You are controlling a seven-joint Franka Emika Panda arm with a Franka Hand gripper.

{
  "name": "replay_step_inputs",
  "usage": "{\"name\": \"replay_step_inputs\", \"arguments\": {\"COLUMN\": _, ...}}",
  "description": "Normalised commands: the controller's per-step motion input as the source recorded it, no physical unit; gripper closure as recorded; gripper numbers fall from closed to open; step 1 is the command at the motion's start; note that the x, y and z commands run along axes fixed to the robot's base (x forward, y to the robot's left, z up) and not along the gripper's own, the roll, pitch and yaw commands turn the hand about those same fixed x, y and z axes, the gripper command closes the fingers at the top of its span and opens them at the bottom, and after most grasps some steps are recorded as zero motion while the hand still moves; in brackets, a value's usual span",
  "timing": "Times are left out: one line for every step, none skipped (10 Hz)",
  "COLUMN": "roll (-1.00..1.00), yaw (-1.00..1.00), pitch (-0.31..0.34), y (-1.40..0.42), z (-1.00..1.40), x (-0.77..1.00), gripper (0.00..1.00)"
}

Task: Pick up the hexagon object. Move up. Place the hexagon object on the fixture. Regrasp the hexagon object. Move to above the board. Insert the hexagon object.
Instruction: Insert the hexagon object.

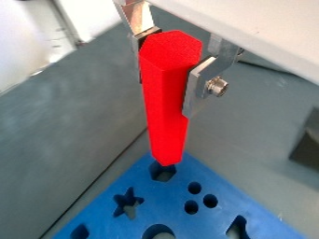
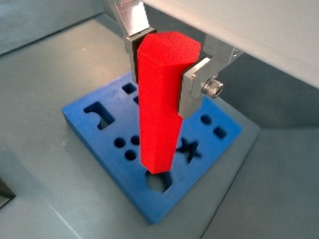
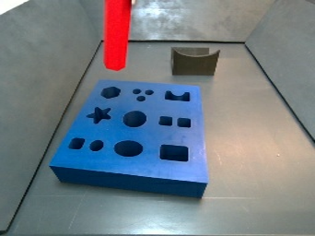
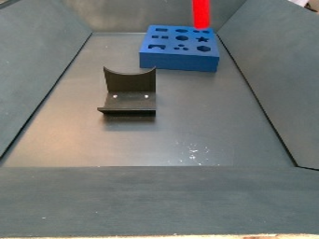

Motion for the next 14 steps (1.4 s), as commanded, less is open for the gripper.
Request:
{"name": "replay_step_inputs", "arguments": {"roll": 0.0, "yaw": -1.0, "pitch": -0.023, "y": 0.0, "z": -0.46, "x": 0.0, "gripper": 1.0}}
{"name": "replay_step_inputs", "arguments": {"roll": 0.0, "yaw": 0.0, "pitch": 0.0, "y": 0.01, "z": 0.0, "x": 0.0, "gripper": 1.0}}
{"name": "replay_step_inputs", "arguments": {"roll": -0.04, "yaw": -0.54, "pitch": -0.124, "y": 0.0, "z": -0.42, "x": -0.15, "gripper": 1.0}}
{"name": "replay_step_inputs", "arguments": {"roll": -0.13, "yaw": -0.93, "pitch": -0.154, "y": -0.01, "z": -0.66, "x": -0.11, "gripper": 1.0}}
{"name": "replay_step_inputs", "arguments": {"roll": -0.11, "yaw": -0.11, "pitch": -0.107, "y": 0.11, "z": -0.1, "x": 0.05, "gripper": 1.0}}
{"name": "replay_step_inputs", "arguments": {"roll": 0.0, "yaw": 0.0, "pitch": 0.0, "y": 0.0, "z": -0.08, "x": 0.05, "gripper": 1.0}}
{"name": "replay_step_inputs", "arguments": {"roll": -0.12, "yaw": -0.07, "pitch": -0.151, "y": -0.23, "z": -0.69, "x": -0.13, "gripper": 1.0}}
{"name": "replay_step_inputs", "arguments": {"roll": -0.15, "yaw": -0.01, "pitch": -0.154, "y": -0.24, "z": -0.62, "x": -0.16, "gripper": 1.0}}
{"name": "replay_step_inputs", "arguments": {"roll": -0.02, "yaw": 0.0, "pitch": -0.02, "y": 0.0, "z": 0.0, "x": 0.0, "gripper": 1.0}}
{"name": "replay_step_inputs", "arguments": {"roll": 0.0, "yaw": 0.0, "pitch": 0.0, "y": 0.0, "z": -0.06, "x": 0.0, "gripper": 1.0}}
{"name": "replay_step_inputs", "arguments": {"roll": 0.0, "yaw": -0.1, "pitch": 0.026, "y": 0.05, "z": -0.29, "x": -0.12, "gripper": 1.0}}
{"name": "replay_step_inputs", "arguments": {"roll": 0.0, "yaw": -0.21, "pitch": 0.0, "y": 0.0, "z": -0.27, "x": -0.34, "gripper": 1.0}}
{"name": "replay_step_inputs", "arguments": {"roll": 0.0, "yaw": -0.03, "pitch": 0.0, "y": 0.0, "z": 0.0, "x": 0.0, "gripper": 1.0}}
{"name": "replay_step_inputs", "arguments": {"roll": 0.0, "yaw": -0.94, "pitch": 0.0, "y": 0.0, "z": -0.12, "x": 0.02, "gripper": 1.0}}
